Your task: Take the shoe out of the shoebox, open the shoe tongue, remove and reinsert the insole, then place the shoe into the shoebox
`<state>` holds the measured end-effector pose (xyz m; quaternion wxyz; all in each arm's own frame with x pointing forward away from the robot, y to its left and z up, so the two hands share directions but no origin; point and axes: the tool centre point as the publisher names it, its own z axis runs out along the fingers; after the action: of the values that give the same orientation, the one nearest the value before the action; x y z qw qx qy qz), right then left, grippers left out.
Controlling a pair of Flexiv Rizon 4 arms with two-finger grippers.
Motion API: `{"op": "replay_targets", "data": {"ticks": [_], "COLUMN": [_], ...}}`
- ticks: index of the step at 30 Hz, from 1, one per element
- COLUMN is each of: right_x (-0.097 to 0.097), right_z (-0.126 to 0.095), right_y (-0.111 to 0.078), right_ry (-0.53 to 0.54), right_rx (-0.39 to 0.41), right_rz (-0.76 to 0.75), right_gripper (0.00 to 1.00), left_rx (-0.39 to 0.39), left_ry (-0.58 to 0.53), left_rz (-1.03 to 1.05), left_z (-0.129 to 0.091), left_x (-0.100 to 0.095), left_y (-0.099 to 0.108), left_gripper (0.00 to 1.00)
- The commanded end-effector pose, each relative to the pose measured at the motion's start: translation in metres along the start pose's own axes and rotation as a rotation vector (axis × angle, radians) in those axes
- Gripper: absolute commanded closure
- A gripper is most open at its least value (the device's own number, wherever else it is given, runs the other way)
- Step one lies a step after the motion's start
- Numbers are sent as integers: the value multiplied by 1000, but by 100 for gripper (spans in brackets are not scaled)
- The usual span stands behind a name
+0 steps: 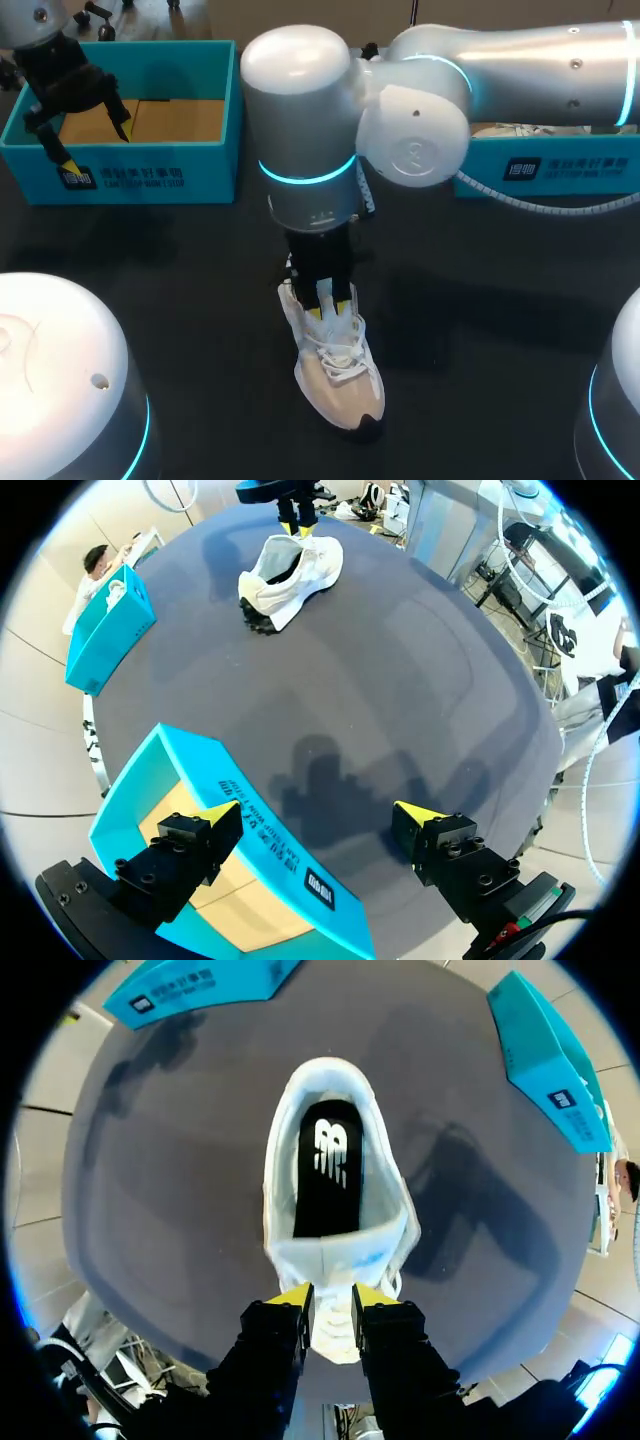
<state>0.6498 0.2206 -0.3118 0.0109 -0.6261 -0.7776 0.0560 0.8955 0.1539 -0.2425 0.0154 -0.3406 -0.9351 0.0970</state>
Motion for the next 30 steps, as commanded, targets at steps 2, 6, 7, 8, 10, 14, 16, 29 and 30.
{"op": "replay_targets", "data": {"ticks": [2,6,7,8,10,14,16,29,30], "right_x": [1,1,1,0,-1,1,1,-12,-11], "right_z": [15,19,19,17,9,-2,-1,24,22], "right_y": [18,30,31,31,25,13,12,36,36], "right_ry": [5,13,5,-1,-25,-43,-37,49,41], "right_rx": [25,29,40,42,40,26,18,4,11], "right_rz": [3,-10,-6,-3,12,13,-9,-107,-108], "right_gripper": [75,75,75,75,75,75,75,73,73], "left_rx": [-2,-2,-2,-2,-2,-2,-2,-2,-2], "left_ry": [1,1,1,1,1,1,1,1,1], "left_rz": [1,1,1,1,1,1,1,1,1], "left_z": [0,0,0,0,0,0,0,0,0], "left_x": [0,0,0,0,0,0,0,0,0], "left_y": [0,0,0,0,0,0,0,0,0], "left_gripper": [0,0,0,0,0,0,0,0,0]}}
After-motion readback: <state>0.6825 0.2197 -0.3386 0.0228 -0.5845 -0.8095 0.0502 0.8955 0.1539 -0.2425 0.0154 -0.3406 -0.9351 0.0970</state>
